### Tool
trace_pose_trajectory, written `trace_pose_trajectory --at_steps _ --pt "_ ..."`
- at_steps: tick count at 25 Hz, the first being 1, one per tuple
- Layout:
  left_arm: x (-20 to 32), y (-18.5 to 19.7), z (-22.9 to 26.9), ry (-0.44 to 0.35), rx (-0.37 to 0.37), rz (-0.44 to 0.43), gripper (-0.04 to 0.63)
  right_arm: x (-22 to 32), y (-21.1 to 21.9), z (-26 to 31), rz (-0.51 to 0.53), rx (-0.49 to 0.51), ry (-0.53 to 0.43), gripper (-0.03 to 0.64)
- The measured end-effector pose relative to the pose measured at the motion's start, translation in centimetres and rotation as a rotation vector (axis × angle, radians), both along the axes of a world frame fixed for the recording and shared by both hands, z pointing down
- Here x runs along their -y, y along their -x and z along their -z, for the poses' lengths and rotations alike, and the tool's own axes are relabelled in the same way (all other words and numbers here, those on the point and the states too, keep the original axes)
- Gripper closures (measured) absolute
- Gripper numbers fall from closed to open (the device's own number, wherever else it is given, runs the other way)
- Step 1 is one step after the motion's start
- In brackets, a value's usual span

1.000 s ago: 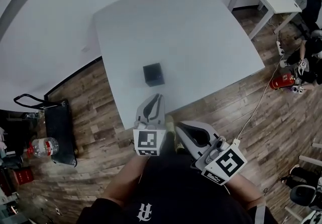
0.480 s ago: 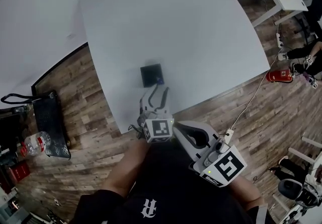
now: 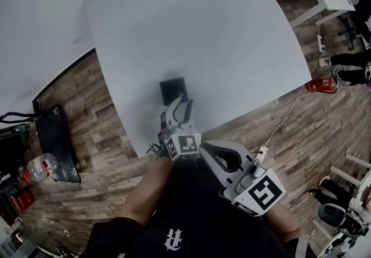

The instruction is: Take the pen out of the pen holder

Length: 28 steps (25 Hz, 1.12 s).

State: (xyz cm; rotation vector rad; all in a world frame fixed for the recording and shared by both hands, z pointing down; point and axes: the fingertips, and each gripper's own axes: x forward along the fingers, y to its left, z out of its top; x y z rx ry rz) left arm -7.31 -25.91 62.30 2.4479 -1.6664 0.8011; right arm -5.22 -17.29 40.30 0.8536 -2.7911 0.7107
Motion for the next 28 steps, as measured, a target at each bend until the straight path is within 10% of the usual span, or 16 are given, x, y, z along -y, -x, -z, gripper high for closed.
trace_pose_trajectory --at_steps 28 --pt "-0.5 -0.1 7.1 -0.114 0.051 -0.021 0.531 -1.4 -3.2 1.8 -0.035 0.024 -0.079 0.601"
